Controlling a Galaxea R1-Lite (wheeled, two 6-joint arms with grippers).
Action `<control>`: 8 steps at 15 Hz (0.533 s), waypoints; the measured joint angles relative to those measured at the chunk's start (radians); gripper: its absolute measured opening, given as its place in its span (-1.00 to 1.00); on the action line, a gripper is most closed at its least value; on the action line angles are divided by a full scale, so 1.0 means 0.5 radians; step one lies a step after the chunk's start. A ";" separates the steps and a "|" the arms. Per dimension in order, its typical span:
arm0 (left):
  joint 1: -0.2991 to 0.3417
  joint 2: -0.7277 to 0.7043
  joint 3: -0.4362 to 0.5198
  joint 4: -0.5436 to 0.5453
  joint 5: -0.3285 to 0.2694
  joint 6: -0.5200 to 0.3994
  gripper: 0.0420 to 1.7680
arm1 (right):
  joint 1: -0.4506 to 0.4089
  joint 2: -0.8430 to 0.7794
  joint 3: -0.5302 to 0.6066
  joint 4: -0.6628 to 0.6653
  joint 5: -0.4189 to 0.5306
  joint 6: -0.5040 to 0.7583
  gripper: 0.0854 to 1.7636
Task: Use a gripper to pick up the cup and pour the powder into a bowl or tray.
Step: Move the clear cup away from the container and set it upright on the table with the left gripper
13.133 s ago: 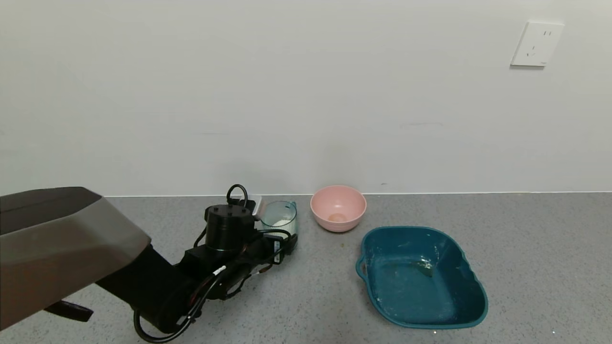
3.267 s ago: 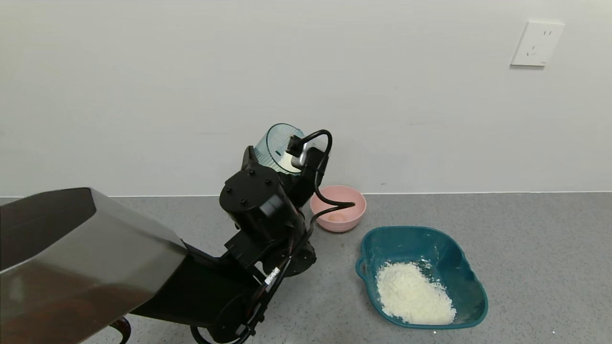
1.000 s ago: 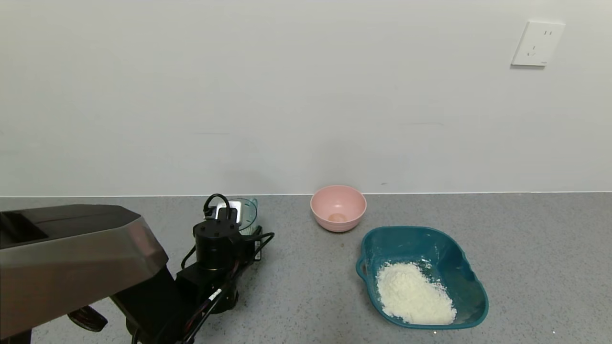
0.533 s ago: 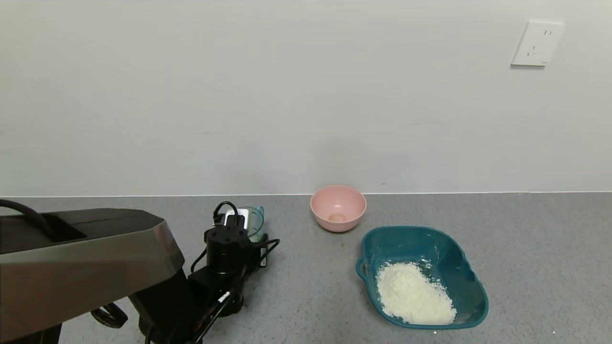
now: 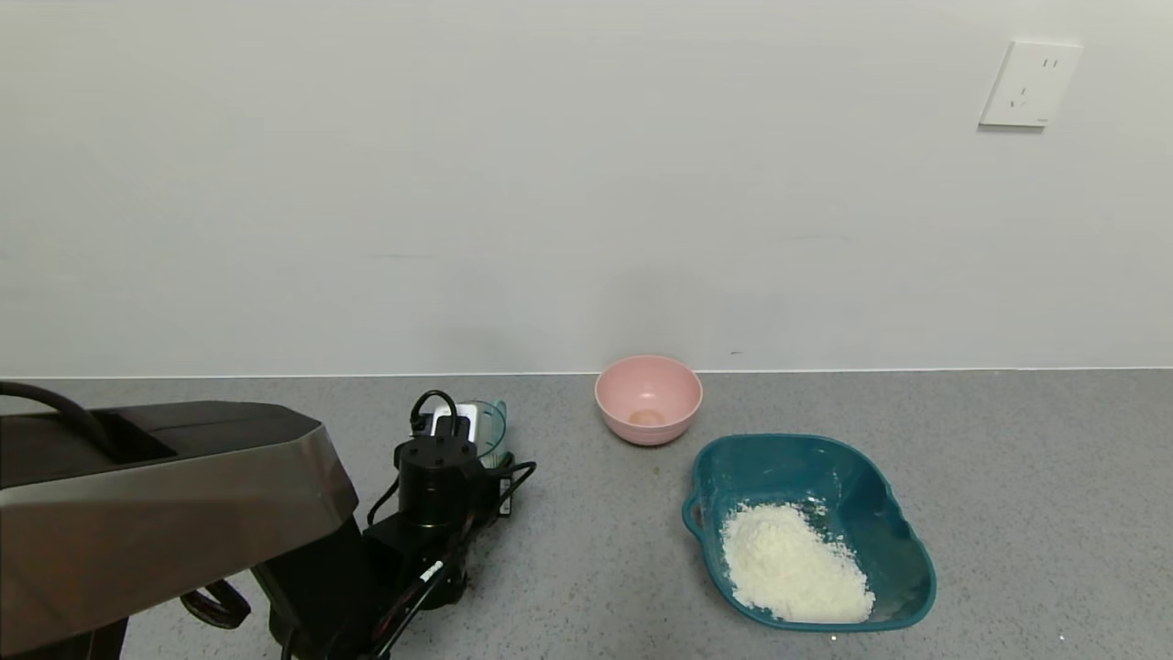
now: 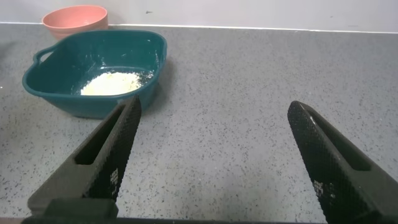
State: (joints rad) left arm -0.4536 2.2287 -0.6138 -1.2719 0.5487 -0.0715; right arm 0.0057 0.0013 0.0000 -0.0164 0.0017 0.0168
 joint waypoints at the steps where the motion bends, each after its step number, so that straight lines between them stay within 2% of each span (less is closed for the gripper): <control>1: -0.001 0.000 -0.002 0.000 0.000 0.002 0.45 | 0.000 0.000 0.000 0.000 -0.001 -0.001 0.94; 8: -0.009 0.005 0.006 0.003 -0.003 0.006 0.45 | 0.000 0.000 0.000 0.000 -0.001 -0.001 0.94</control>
State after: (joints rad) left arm -0.4583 2.2313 -0.6109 -1.2704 0.5470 -0.0683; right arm 0.0057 0.0013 0.0000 -0.0164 0.0013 0.0164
